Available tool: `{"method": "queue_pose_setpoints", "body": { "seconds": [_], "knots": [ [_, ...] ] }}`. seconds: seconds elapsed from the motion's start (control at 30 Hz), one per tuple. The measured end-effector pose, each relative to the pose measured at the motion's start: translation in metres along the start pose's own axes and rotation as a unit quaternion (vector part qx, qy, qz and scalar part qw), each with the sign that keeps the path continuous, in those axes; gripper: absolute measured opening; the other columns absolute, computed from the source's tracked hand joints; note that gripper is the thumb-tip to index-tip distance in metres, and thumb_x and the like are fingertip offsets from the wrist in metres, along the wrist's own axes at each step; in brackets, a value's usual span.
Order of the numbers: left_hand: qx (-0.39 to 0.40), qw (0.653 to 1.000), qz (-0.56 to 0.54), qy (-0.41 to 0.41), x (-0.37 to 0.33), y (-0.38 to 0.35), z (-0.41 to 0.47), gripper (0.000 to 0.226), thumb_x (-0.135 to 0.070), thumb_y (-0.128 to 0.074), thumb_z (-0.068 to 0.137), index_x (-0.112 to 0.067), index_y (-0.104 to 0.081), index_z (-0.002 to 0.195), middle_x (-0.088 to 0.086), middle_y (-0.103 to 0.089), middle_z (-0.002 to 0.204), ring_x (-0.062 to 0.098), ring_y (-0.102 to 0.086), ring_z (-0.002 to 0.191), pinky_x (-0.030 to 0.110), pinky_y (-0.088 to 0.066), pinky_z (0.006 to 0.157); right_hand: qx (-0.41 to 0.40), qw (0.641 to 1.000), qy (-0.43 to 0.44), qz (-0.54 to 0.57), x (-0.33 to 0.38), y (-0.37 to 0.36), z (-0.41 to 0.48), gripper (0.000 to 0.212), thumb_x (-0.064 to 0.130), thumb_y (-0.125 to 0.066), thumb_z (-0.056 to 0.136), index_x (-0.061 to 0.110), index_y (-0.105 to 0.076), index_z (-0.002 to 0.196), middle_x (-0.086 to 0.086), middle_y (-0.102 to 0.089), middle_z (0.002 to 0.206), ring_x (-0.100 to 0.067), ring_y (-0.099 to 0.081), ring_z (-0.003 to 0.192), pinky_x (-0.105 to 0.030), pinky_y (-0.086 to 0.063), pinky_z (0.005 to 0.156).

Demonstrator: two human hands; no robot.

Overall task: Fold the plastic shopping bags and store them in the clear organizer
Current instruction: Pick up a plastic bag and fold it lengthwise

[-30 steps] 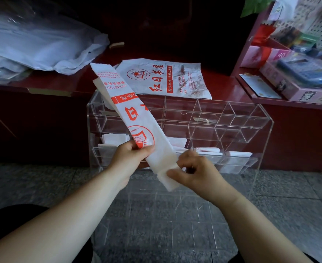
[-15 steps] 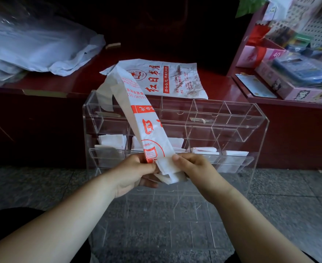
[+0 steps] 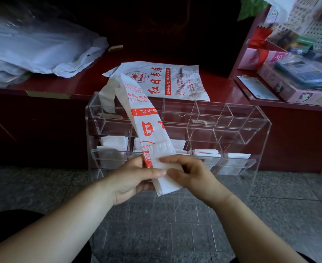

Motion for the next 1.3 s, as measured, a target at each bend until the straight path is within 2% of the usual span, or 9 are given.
{"method": "queue_pose_setpoints", "body": {
  "seconds": [0.17,0.33,0.47,0.73,0.8,0.9,1.0,1.13,1.3],
  "knots": [
    [-0.027,0.995,0.095,-0.031,0.000,0.002,0.004,0.039,0.014,-0.066,0.068,-0.016,-0.060,0.092,0.000,-0.070,0.084,0.014,-0.066,0.082,0.026,-0.053,0.075,-0.065,0.997,0.045,0.010,0.006,0.007,0.001,0.040,-0.005,-0.053,0.087,0.034,-0.058,0.093,0.009,-0.060,0.090,0.000,-0.057,0.076,-0.014,-0.048,0.071],
    [0.012,0.989,0.141,-0.038,-0.002,-0.005,0.001,0.040,-0.004,-0.066,0.059,-0.024,-0.059,0.092,-0.012,-0.071,0.081,0.003,-0.066,0.081,0.017,-0.052,0.073,-0.125,0.990,0.064,0.034,0.012,0.016,0.000,0.039,-0.006,-0.055,0.085,0.032,-0.056,0.095,-0.003,-0.059,0.080,-0.002,-0.056,0.068,-0.018,-0.049,0.068],
    [-0.013,0.994,0.096,-0.048,-0.004,-0.004,0.002,0.020,-0.007,-0.066,0.079,-0.022,-0.062,0.092,-0.011,-0.071,0.083,-0.001,-0.066,0.080,0.016,-0.052,0.075,-0.126,0.989,0.069,0.019,0.009,0.009,0.000,0.037,-0.007,-0.058,0.082,0.030,-0.059,0.087,-0.026,-0.061,0.096,-0.018,-0.055,0.080,-0.033,-0.051,0.078],
    [-0.096,0.991,0.075,-0.052,-0.016,0.014,0.004,0.017,-0.001,-0.053,0.086,-0.013,-0.062,0.079,-0.013,-0.069,0.060,-0.005,-0.063,0.059,0.008,-0.048,0.055,-0.097,0.992,0.084,-0.010,0.001,0.002,0.001,0.025,0.003,-0.055,0.088,0.028,-0.052,0.087,-0.001,-0.056,0.078,-0.003,-0.050,0.064,-0.014,-0.042,0.057],
    [-0.100,0.991,0.082,-0.039,-0.015,0.018,0.004,0.015,-0.003,-0.055,0.085,-0.012,-0.063,0.078,-0.012,-0.069,0.060,-0.004,-0.063,0.058,0.008,-0.048,0.055,-0.140,0.972,0.156,-0.102,0.009,0.007,-0.004,0.018,0.013,-0.047,0.088,0.029,-0.054,0.092,0.008,-0.056,0.088,0.001,-0.051,0.073,-0.011,-0.043,0.065],
    [-0.102,0.991,0.081,-0.021,-0.016,0.020,0.003,0.013,-0.006,-0.056,0.085,-0.013,-0.065,0.079,-0.009,-0.070,0.063,0.000,-0.065,0.059,0.011,-0.051,0.058,-0.173,0.875,0.304,-0.334,0.023,0.006,-0.013,0.039,0.009,-0.037,0.078,0.023,-0.051,0.111,0.005,-0.053,0.115,-0.008,-0.048,0.101,-0.016,-0.037,0.090],
    [-0.104,0.993,0.054,-0.012,-0.015,0.021,0.003,0.014,-0.004,-0.054,0.085,-0.012,-0.065,0.081,-0.005,-0.071,0.066,0.007,-0.067,0.062,0.015,-0.053,0.060,-0.187,0.799,0.381,-0.427,0.029,-0.005,-0.019,0.039,0.012,-0.051,0.080,0.020,-0.048,0.118,-0.003,-0.059,0.123,-0.020,-0.047,0.104,-0.028,-0.041,0.088],
    [-0.090,0.995,0.037,0.017,-0.011,0.019,0.002,0.014,-0.007,-0.052,0.086,-0.010,-0.065,0.084,-0.001,-0.071,0.068,0.010,-0.067,0.062,0.019,-0.055,0.060,-0.190,0.775,0.436,-0.415,0.032,-0.014,-0.022,0.030,0.017,-0.060,0.080,0.022,-0.053,0.109,0.002,-0.068,0.109,-0.018,-0.050,0.099,-0.032,-0.047,0.078],
    [-0.043,0.998,0.022,0.043,-0.009,0.015,-0.003,0.025,-0.017,-0.060,0.073,-0.009,-0.065,0.097,0.004,-0.073,0.083,0.016,-0.069,0.076,0.029,-0.055,0.075,-0.207,0.793,0.438,-0.368,0.028,-0.006,-0.021,0.027,0.018,-0.064,0.075,0.021,-0.057,0.101,0.001,-0.071,0.097,-0.016,-0.051,0.094,-0.029,-0.043,0.076]
  ]
}}
Point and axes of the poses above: each hand's wrist, its own z-axis towards the middle knuckle, its own y-axis out of the back of the hand, x = y × z, the point moved 7 cm from there along z, towards the middle knuckle
